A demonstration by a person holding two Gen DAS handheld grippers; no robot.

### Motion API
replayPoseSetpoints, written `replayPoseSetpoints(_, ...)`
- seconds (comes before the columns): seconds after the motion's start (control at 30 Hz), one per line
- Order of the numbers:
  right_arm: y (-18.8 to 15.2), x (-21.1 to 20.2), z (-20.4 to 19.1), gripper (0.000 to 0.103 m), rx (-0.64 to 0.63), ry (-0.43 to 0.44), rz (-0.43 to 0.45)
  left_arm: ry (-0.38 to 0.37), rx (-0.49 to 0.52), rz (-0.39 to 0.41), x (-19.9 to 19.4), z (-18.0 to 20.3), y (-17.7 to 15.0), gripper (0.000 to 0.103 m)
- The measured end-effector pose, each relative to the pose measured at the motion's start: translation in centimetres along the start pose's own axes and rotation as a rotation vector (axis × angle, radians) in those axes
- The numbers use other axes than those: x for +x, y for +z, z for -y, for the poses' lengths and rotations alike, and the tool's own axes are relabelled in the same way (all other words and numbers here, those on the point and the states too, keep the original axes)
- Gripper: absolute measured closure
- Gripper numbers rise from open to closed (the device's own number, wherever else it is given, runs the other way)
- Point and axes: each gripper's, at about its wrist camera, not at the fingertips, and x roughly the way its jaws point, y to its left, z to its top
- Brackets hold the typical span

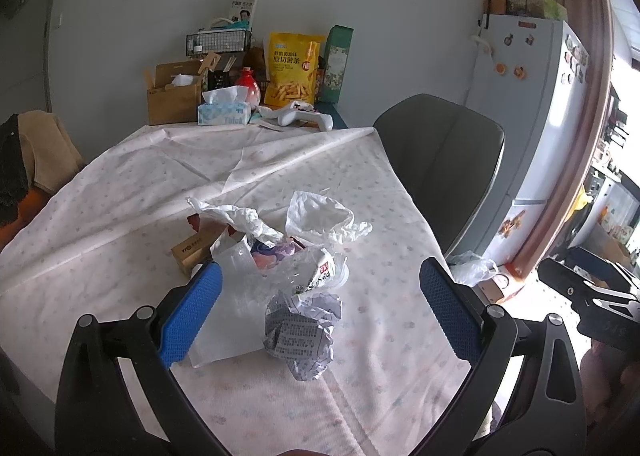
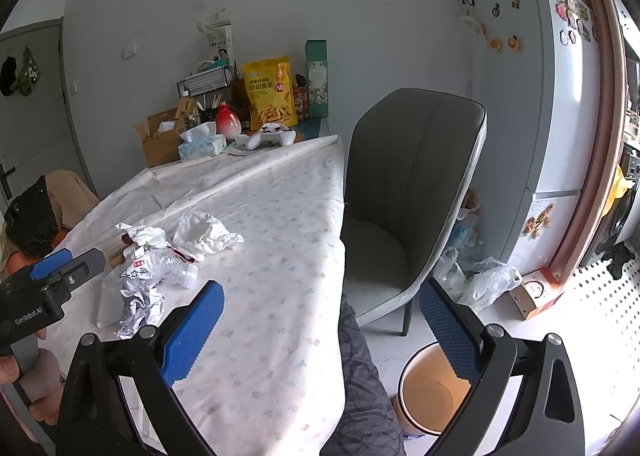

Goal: Collect trash

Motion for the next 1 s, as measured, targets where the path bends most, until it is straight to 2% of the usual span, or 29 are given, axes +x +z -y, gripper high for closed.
replayPoseSetpoints(1.0,0.16,-0.18,0.18,0.007,-0.004,-0.002,0.013,-0.012,0.002,0.013,-0.22,0.06,0.16,0.005)
